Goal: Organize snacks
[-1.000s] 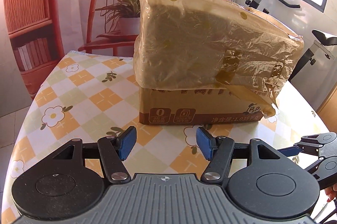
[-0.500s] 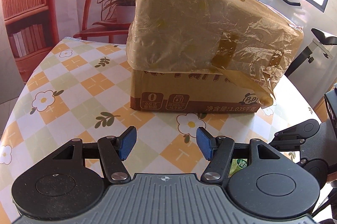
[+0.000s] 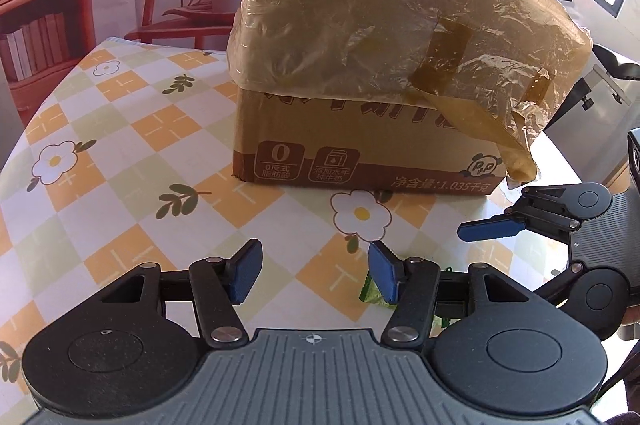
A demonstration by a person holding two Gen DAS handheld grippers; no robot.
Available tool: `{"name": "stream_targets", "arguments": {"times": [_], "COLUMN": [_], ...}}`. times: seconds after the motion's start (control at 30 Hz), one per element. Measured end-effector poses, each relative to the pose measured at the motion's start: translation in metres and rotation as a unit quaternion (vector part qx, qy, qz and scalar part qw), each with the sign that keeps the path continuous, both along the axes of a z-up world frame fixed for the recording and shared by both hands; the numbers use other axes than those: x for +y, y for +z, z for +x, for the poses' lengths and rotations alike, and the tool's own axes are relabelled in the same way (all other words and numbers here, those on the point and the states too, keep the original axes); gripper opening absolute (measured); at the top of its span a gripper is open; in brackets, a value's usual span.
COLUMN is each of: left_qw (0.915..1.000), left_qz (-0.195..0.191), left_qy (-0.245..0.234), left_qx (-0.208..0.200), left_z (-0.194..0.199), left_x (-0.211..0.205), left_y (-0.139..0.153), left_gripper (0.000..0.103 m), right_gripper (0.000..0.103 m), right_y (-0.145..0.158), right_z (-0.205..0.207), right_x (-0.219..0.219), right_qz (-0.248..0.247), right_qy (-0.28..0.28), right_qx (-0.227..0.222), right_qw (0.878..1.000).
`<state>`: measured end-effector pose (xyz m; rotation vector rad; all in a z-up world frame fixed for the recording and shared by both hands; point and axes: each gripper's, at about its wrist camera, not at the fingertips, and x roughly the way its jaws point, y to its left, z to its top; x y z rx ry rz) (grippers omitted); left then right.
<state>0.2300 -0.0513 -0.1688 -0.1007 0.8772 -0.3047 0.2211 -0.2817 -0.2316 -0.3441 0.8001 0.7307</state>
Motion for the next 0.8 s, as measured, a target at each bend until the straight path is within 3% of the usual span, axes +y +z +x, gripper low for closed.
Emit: {"name": "stream_targets", "arguments": {"times": [0.17, 0.4, 0.53, 0.67, 0.8], "left_qw": [0.9998, 0.9985, 0.9975, 0.9964, 0.9969], "left_qz": [-0.011, -0.037, -0.046, -0.062, -0.053], "left_qy": [-0.013, -0.023, -0.019, -0.022, -0.033], "left_qx": [0.013, 0.032, 0.049, 0.055, 0.048], "left_z": [0.006, 0.004, 0.005, 0.008, 0.009], "left_x": [-0.010, -0.026, -0.034, -0.042, -0.052], "left_y": [-0.010, -0.021, -0.033, -0.043, -0.046], "left_gripper": [0.058, 0.055, 0.048, 0.048, 0.048], "right_gripper": [0.065, 0.063, 0.059, 0.058, 0.057], "right_y": [-0.005, 0.002, 0.000, -0.003, -0.011], "right_z": [0.003, -0.004, -0.004, 0.000, 0.002], "right_x": [-0.040, -0.031, -0.019, -0.015, -0.017], "right_qz": [0.040, 0.067, 0.055, 0.059, 0.085], "right_qy": [-0.120, -0.057, -0.015, -0.009, -0.012], "right_qx": [0.031, 0.028, 0.019, 0.026, 0.050], "right_qw": [0.992, 0.996, 0.998, 0.998, 0.995]}}
